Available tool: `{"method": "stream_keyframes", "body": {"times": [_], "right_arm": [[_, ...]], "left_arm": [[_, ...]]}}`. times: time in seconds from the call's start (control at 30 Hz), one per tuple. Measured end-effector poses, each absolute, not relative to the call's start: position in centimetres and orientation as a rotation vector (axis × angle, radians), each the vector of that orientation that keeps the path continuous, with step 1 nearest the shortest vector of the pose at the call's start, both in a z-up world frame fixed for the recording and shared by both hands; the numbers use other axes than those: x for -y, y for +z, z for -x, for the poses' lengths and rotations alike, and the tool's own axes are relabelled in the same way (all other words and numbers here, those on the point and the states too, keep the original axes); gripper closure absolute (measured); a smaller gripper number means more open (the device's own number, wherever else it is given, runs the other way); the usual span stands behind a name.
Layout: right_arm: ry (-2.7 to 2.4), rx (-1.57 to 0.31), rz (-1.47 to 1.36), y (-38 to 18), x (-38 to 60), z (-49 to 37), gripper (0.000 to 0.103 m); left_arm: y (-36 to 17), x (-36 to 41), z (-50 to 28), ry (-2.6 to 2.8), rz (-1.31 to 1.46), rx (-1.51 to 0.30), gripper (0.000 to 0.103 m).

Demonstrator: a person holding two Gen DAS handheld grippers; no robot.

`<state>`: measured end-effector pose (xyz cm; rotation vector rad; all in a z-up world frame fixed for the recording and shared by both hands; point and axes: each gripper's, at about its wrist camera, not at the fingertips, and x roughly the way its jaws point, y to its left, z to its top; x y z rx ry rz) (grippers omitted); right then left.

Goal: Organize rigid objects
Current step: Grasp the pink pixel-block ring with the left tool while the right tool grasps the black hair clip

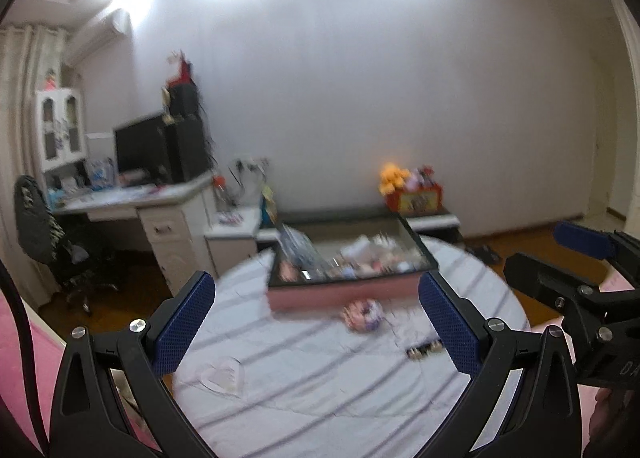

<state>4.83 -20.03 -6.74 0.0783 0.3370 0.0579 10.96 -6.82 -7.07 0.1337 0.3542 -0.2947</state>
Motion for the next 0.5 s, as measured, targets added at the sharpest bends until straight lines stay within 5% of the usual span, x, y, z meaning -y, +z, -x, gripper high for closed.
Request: {"method": "stream_keyframes", "body": {"times": [0.5], "right_arm": [[-0.048, -0.68, -0.186, -18.5, 27.0, -10.6, 0.012]], "left_arm": [[-18.6, 12.3, -19.0, -0.337, -0.22, -0.731, 0.0]]}}
